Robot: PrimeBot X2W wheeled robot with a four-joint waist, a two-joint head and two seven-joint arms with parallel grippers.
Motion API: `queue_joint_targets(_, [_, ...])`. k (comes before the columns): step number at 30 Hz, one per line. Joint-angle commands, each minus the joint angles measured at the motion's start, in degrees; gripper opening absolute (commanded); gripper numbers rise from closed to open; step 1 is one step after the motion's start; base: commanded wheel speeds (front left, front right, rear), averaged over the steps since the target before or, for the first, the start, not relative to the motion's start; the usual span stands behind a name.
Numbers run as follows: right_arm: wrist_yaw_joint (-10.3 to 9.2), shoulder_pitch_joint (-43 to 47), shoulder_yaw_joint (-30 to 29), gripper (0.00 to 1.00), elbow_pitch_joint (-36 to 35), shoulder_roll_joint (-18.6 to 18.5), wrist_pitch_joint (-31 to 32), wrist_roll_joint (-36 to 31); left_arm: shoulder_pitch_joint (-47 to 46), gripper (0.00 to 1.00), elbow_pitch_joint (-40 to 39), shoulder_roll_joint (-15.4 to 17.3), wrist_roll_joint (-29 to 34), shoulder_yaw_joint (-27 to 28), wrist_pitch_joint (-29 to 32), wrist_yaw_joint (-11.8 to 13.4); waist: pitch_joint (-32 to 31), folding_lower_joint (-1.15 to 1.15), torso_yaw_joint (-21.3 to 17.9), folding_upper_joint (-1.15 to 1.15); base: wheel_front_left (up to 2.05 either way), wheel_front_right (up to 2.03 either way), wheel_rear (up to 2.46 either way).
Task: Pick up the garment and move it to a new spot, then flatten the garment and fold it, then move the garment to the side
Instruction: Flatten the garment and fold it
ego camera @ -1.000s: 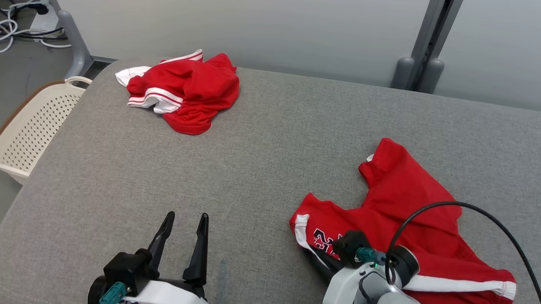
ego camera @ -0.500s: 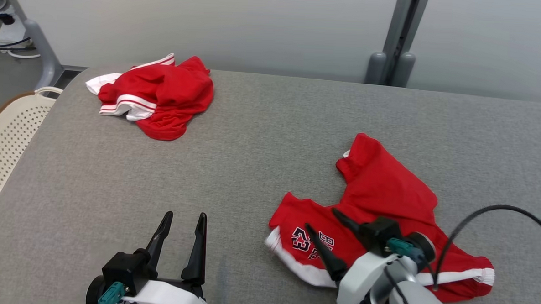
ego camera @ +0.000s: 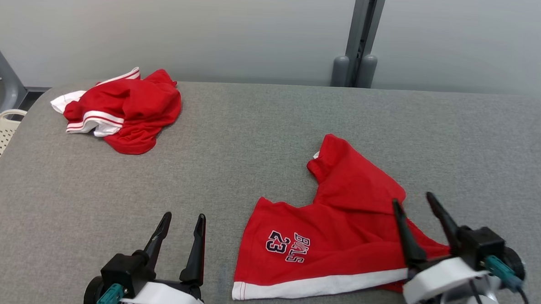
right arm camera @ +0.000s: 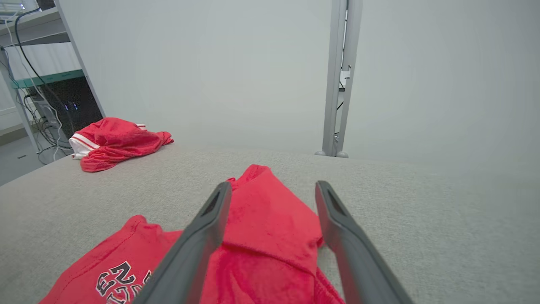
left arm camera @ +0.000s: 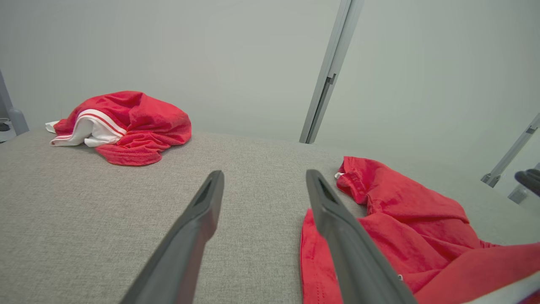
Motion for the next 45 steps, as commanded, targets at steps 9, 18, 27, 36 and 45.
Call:
queue_joint_targets(9, [0.01,7.9,-11.0,1.00,-13.9,1.0,-0.4,-5.3,2.0,1.00,-1.2,0.2,1.4,2.2,0.0,-0.7,-0.6,0.00,-1.9,0.00,0.00,0.00,0.00])
queue_joint_targets(18, [0.01,12.8,-13.4,1.00,-17.9,1.3,-0.4,-4.1,4.6,1.00,-3.5,0.2,1.0,3.7,0.0,0.0,-1.7,0.00,-1.9,0.00,0.00,0.00,0.00])
queue_joint_targets(27, [0.01,14.1,-12.4,1.00,-15.7,1.3,-0.4,-1.3,5.2,1.00,-4.2,0.2,1.3,3.8,0.0,0.2,-2.6,0.00,-1.5,0.00,0.00,0.00,0.00])
queue_joint_targets(36, [0.01,13.5,-11.7,1.00,-14.3,1.3,-0.4,-0.9,4.8,1.00,-3.6,0.2,1.9,3.1,0.0,-0.1,-3.3,0.00,-1.2,0.00,0.00,0.00,0.00])
queue_joint_targets(45, [0.01,13.6,-11.7,1.00,-13.0,1.3,-0.4,-0.2,5.4,1.00,-3.2,0.2,2.1,2.9,0.0,-0.4,-3.6,0.00,-1.3,0.00,0.00,0.00,0.00])
